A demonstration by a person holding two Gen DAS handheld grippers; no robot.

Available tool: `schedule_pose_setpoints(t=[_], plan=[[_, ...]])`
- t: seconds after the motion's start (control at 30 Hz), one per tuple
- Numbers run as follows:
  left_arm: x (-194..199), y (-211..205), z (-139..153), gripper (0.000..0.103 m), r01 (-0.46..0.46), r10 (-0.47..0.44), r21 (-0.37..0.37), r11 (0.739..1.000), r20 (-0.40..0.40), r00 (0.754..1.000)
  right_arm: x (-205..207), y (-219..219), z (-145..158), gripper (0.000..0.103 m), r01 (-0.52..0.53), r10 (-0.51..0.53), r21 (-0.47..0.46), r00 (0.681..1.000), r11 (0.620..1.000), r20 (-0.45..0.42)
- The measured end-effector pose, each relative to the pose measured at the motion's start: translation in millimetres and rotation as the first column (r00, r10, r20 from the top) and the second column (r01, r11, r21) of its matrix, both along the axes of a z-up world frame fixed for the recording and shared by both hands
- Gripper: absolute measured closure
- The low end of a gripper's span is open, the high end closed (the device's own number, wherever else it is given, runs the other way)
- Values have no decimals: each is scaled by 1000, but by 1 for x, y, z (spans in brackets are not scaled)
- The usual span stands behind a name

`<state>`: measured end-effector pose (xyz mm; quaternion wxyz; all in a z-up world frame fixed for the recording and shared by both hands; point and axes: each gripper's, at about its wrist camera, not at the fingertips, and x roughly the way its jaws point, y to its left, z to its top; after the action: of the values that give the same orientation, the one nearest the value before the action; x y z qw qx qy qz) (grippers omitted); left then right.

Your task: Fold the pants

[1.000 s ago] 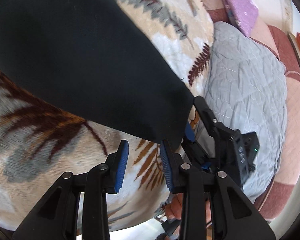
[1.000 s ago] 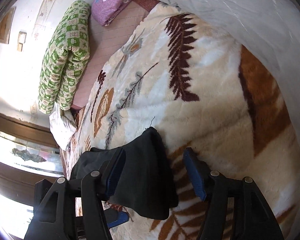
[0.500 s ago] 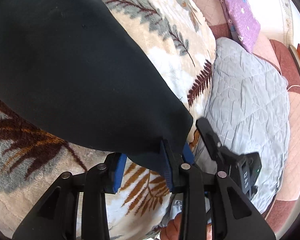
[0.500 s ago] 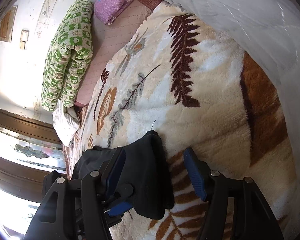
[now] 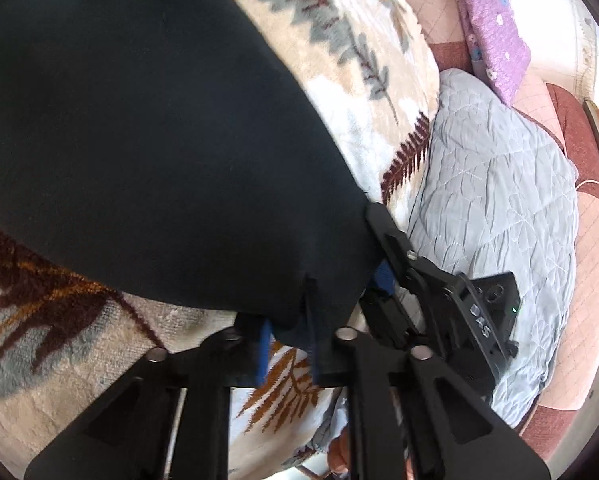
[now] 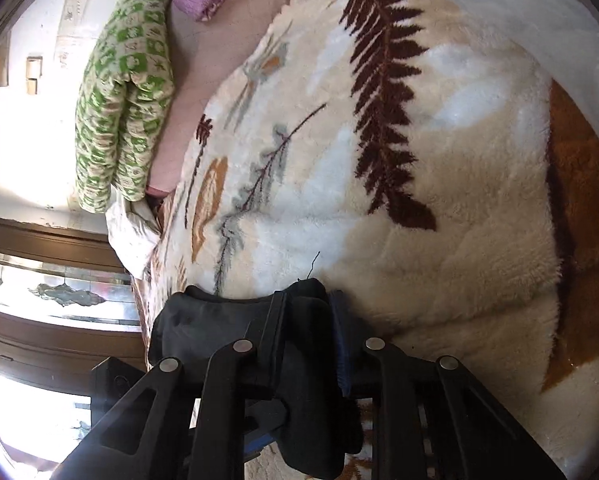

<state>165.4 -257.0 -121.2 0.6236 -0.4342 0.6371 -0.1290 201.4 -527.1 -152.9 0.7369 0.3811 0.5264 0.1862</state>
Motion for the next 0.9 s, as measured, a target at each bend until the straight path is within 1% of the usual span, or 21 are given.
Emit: schedule_pose_setpoints(t=[0.1,0.17,0.33,0.47,0.7,0.9], plan=[[0,2,0,95,10,-11,-27,1000,-7,1000,-6,-2,10,89,20,-20,-17,1000,1000,21],[1,5,3,95,12,-12,-49,999,-11,1000,-10,0,20,92,20,-18,-49,999,999,33],[0,11,12,95,21,-21,-94,995,-2,1000,-17,10,46,92,12,-6,-125,998,992,55],[1,20,19,95,18,-19,-131,991,-1,1000,-20,19,62,92,13,-5,-157,999,987,53],[2,56,31,95,-12,13,-197,980,7,1000,-16,51,86,93,8,2,-205,999,979,50],[10,100,35,95,-74,77,-221,972,6,997,-10,90,98,93,-3,14,-214,998,977,53]])
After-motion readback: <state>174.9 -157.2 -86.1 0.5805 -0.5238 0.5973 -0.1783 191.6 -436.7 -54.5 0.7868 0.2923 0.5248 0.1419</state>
